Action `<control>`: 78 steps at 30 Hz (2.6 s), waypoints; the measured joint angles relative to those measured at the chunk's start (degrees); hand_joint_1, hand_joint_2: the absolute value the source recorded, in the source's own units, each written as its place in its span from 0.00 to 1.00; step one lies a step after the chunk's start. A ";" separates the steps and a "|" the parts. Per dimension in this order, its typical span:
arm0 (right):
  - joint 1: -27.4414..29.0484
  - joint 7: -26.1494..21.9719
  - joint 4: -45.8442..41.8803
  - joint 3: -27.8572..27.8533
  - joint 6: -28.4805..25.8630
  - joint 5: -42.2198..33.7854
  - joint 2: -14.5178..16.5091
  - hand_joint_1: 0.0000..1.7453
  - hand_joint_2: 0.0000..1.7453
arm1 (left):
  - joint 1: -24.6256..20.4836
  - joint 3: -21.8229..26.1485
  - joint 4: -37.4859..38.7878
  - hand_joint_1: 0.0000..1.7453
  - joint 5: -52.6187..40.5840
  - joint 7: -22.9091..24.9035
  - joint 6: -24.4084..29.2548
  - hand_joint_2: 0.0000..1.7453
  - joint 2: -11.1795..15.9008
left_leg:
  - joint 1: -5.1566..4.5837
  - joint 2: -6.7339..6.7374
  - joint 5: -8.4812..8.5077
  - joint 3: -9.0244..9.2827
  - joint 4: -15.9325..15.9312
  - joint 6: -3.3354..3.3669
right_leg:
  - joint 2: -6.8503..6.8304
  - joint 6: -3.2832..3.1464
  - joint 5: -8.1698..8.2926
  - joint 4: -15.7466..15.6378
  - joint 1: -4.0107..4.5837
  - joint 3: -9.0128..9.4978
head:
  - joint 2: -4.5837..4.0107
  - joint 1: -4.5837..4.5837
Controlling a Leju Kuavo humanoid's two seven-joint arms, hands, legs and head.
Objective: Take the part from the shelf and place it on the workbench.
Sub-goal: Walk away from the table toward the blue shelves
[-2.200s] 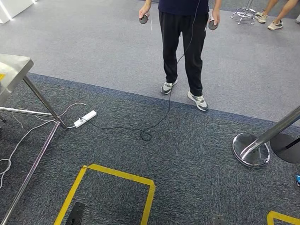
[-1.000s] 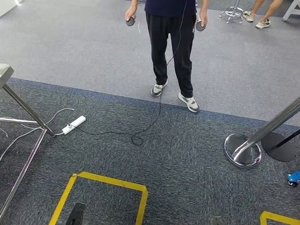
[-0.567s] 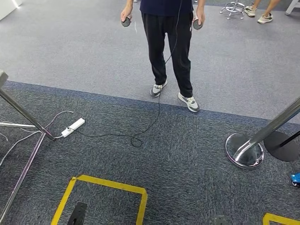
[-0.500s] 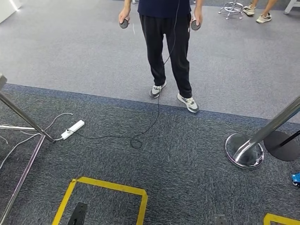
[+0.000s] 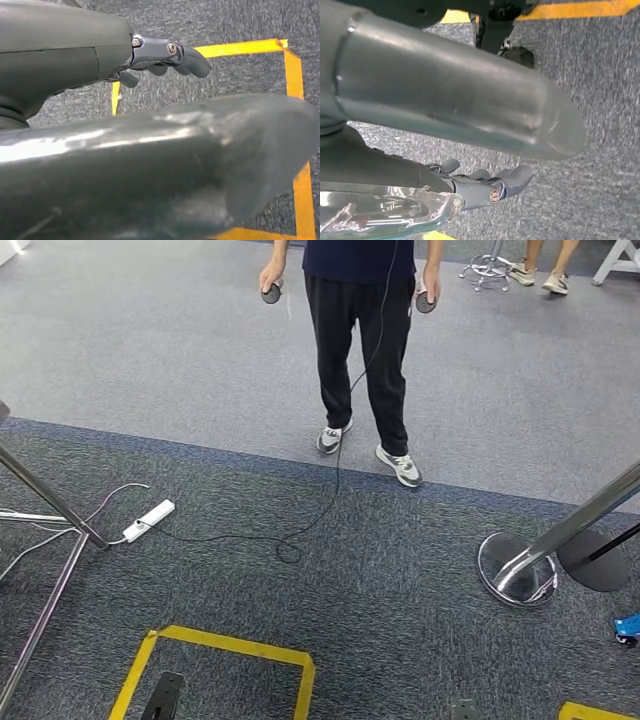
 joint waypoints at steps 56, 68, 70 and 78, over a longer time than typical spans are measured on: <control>-0.14 -1.78 0.04 -0.53 -0.02 1.03 -0.11 0.00 0.00 | -0.13 0.07 0.00 0.00 -1.24 -0.05 -0.25 0.00 -0.08 | 0.25 -2.90 -1.15 1.13 -0.10 -0.10 | 5.07 2.21 1.69 0.91 -0.77 -2.50 | 0.00 0.30; -0.06 -1.67 0.04 -0.71 0.10 1.01 -0.10 0.00 0.00 | -0.15 0.11 0.00 0.00 -1.73 -0.82 1.28 0.00 -0.09 | -0.79 3.80 -2.24 2.83 -0.34 1.72 | -2.66 2.73 0.20 6.05 -0.24 -4.76 | 0.00 0.98; -0.22 -1.59 0.04 -0.80 0.09 0.97 -0.08 0.00 0.00 | -0.21 0.11 0.00 0.00 -1.91 -0.99 2.31 0.00 -0.15 | -1.03 4.59 -2.57 3.18 -0.24 1.21 | -3.64 2.30 1.43 1.81 0.04 -2.35 | 0.00 0.89; -0.16 -1.04 0.04 -1.42 -0.24 0.81 -0.03 0.00 0.00 | -0.34 -0.04 -0.07 0.00 -3.72 -2.69 8.80 0.00 -0.58 | -0.57 1.24 -9.19 -2.61 12.03 -0.66 | 0.14 0.43 2.12 0.62 -0.29 -2.16 | 0.00 0.46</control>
